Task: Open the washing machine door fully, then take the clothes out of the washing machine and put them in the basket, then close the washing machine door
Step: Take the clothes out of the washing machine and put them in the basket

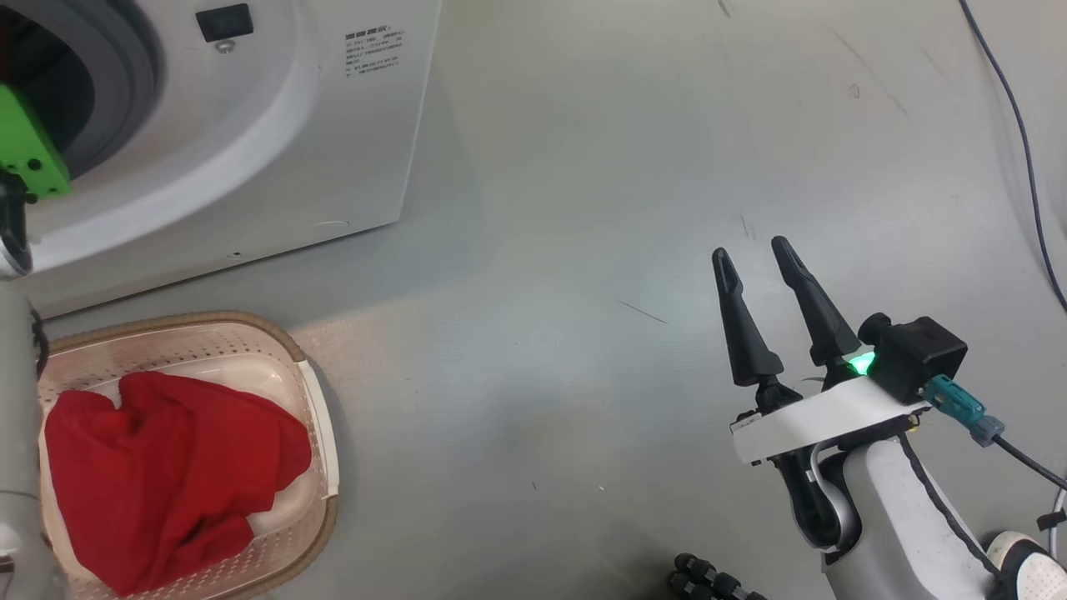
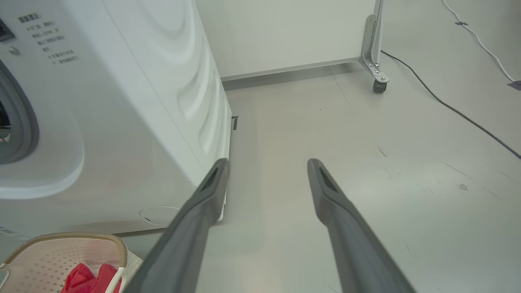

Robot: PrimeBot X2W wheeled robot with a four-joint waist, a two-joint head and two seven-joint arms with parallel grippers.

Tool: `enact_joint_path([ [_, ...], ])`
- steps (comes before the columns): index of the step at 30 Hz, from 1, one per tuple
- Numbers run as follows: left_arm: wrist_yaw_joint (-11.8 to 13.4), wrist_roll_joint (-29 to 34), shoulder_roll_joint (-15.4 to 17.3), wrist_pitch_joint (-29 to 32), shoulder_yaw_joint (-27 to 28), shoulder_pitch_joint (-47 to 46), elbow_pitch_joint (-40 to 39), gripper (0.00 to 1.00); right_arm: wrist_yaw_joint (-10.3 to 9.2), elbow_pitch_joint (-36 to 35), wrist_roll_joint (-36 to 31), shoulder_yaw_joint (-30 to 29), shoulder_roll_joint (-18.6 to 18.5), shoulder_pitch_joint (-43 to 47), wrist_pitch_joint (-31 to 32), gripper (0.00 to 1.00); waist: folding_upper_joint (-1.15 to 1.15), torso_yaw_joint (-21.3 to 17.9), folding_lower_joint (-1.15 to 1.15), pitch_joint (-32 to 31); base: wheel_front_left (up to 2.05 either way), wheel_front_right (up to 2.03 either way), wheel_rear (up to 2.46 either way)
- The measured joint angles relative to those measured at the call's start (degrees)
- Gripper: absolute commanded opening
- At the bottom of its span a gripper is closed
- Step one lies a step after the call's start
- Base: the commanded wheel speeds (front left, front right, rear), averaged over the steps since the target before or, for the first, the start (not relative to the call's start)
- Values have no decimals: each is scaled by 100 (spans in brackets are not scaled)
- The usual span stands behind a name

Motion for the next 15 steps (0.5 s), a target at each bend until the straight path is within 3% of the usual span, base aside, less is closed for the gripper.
enact_joint_path([
  [15, -196, -4, -73, -453, -20, -7, 403, 0, 0, 76, -1, -25, 3, -7, 0, 100, 0, 173, 0, -250, 0, 0, 0],
])
